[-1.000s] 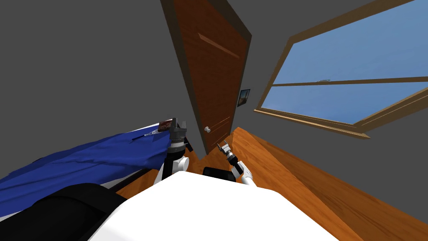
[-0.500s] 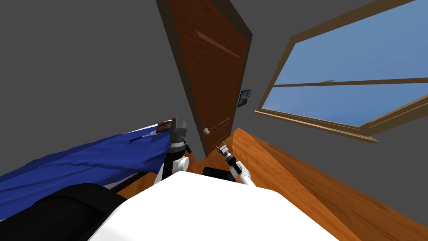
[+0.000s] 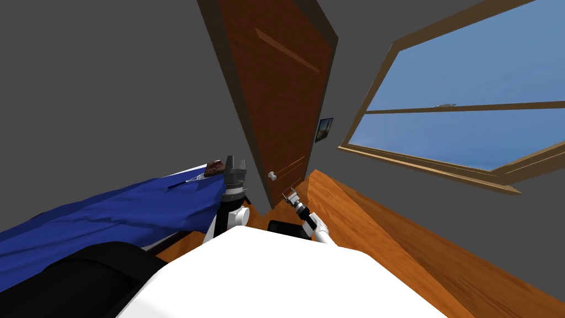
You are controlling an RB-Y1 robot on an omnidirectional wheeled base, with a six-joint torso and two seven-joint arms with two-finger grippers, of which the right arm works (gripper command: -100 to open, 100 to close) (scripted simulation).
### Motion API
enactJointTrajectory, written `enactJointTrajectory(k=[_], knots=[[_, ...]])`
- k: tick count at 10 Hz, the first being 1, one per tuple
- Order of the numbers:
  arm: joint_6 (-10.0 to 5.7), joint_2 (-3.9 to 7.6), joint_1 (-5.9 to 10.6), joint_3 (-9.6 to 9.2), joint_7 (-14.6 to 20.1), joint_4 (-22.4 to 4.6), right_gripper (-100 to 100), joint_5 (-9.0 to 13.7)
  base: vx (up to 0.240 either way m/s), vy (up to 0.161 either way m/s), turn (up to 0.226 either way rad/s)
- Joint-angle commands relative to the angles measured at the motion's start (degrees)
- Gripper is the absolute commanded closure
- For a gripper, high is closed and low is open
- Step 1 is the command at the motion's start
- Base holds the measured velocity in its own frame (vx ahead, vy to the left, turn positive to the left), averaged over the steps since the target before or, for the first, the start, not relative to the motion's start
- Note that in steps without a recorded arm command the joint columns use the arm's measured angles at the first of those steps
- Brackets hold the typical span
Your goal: Pull the door open
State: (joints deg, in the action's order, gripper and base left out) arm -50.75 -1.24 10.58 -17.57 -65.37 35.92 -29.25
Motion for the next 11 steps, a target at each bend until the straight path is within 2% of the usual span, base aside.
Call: enactJointTrajectory(k=[1,2,4,8,10,11], knots=[[-0.46,-0.48,0.69,-0.26,-1.09,-1.76,-100,-0.36,0.113,0.029,0.023],[-0.82,-1.06,1.46,-0.61,-2.16,-3.54,-100,-0.81,0.143,0.034,0.039],[-1.67,-1.28,2.17,-0.28,-2.68,-5.16,-100,-0.60,0.105,0.055,0.031],[-2.15,1.01,1.28,4.38,-2.08,-5.08,-100,-0.71,-0.141,-0.098,0.213],[-2.33,1.74,0.93,6.13,-1.82,-5.04,-100,-0.74,-0.129,-0.048,0.167],[-2.52,2.51,0.56,8.01,-1.55,-5.00,-100,-0.76,-0.114,-0.001,0.291]])
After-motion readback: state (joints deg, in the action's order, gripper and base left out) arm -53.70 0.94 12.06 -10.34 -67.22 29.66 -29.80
